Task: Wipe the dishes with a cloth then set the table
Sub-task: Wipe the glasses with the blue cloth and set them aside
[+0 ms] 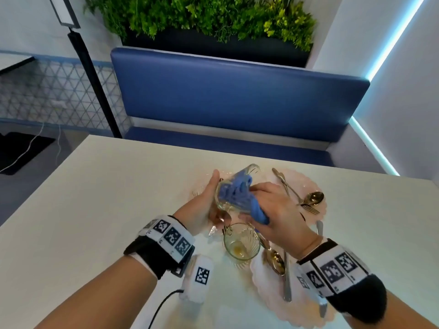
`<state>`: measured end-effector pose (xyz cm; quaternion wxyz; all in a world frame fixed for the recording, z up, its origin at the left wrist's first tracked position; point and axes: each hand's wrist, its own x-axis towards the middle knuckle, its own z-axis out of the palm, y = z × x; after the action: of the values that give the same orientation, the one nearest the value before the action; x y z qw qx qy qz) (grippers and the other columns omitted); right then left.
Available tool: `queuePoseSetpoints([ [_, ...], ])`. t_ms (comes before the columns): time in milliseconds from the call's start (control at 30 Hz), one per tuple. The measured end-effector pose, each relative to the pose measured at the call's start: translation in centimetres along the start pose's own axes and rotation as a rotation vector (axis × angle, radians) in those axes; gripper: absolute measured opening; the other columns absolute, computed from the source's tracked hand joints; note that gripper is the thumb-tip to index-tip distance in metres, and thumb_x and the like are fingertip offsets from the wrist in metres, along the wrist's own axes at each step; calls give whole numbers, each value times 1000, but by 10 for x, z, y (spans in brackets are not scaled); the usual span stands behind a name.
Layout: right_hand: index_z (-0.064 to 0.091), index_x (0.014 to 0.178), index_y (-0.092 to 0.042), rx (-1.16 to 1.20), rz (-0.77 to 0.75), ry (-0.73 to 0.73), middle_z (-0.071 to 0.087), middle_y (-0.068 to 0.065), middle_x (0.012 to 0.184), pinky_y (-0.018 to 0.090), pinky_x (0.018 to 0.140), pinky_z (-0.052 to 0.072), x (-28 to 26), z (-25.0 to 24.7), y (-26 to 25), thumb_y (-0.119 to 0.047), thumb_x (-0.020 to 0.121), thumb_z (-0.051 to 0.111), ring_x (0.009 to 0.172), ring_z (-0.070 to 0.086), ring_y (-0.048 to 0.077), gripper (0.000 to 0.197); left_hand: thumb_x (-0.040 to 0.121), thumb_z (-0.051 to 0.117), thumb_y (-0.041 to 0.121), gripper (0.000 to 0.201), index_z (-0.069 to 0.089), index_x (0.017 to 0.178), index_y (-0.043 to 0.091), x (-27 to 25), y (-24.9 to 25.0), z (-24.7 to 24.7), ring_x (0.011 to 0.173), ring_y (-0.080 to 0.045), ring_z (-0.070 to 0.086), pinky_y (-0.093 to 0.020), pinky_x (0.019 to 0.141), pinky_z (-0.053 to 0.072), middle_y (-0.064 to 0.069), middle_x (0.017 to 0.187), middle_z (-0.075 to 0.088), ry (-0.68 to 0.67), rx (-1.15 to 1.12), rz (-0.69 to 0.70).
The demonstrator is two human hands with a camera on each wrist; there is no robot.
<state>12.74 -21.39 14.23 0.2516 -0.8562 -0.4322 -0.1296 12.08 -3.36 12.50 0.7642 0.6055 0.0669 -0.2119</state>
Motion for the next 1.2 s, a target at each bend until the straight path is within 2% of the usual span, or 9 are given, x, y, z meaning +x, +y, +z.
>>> queuePoseSetpoints([
  [167, 67, 106, -6, -137, 123, -201, 68, 8, 105, 26, 97, 43, 10, 12, -14, -22, 76, 75, 99, 62, 21, 36, 95, 33, 49, 53, 46, 54, 19, 7, 17, 13, 30, -6, 31, -14, 34, 23, 8, 35, 39, 55, 176, 99],
  [400, 70, 89, -16, 1433, 740, 88, 66, 20, 74, 37, 61, 53, 18, -11, -31, 5, 78, 62, 70, 60, 37, 26, 76, 52, 66, 41, 44, 107, 41, 12, 27, -4, 93, -3, 60, -16, 79, 50, 8, 103, 59, 53, 624, 800],
  [500, 61, 97, -5, 1005, 662, -43, 55, 5, 53, 29, 46, 40, 23, -12, -26, -4, 89, 57, 47, 54, 24, 9, 85, 43, 62, 30, 45, 104, 39, 10, 31, -1, 89, -4, 60, -22, 77, 52, 3, 105, 58, 32, 516, 594],
  [667, 52, 119, -6, 88, 452, -336, 63, 2, 93, 27, 80, 47, 34, -6, -24, -16, 90, 59, 85, 61, 17, 32, 86, 34, 69, 61, 48, 55, 17, 10, 43, 9, 33, -10, 34, -13, 34, 25, 0, 45, 42, 172, 123, -27],
  [767, 60, 93, -7, 658, 571, -199, 61, 0, 67, 28, 62, 44, 34, -10, -20, -11, 86, 64, 62, 57, 16, 9, 95, 42, 39, 37, 51, 66, 19, 5, 47, 15, 45, -5, 47, -16, 43, 36, 10, 46, 51, 358, 262, 350],
  [900, 69, 77, -4, 1407, 686, -10, 38, 55, 85, 47, 61, 44, 34, -21, -28, -19, 84, 63, 71, 38, 50, 17, 87, 42, 40, 25, 50, 97, 19, -2, 45, 0, 74, 7, 56, -5, 65, 40, 19, 79, 55, 180, 670, 925],
  [1000, 68, 81, -13, 1094, 578, 63, 46, 45, 68, 32, 51, 43, 42, -20, -33, -12, 90, 57, 50, 39, 50, 15, 86, 37, 51, 34, 47, 104, 24, 3, 51, -5, 63, 3, 56, -9, 57, 42, 11, 82, 57, 124, 627, 769],
  [1100, 60, 109, -4, 361, 458, -134, 67, 23, 91, 31, 93, 48, 47, -10, -25, -19, 89, 61, 87, 63, 26, 25, 87, 22, 69, 62, 46, 68, 15, 4, 59, 3, 35, -7, 37, -15, 36, 30, -3, 56, 41, 124, 261, 198],
  [1200, 61, 101, -10, 507, 495, -194, 69, 1, 84, 30, 82, 52, 45, -13, -29, -17, 89, 61, 81, 63, 12, 14, 91, 34, 59, 52, 43, 60, 18, 2, 58, 6, 34, -6, 33, -15, 39, 25, 4, 49, 39, 203, 180, 117],
])
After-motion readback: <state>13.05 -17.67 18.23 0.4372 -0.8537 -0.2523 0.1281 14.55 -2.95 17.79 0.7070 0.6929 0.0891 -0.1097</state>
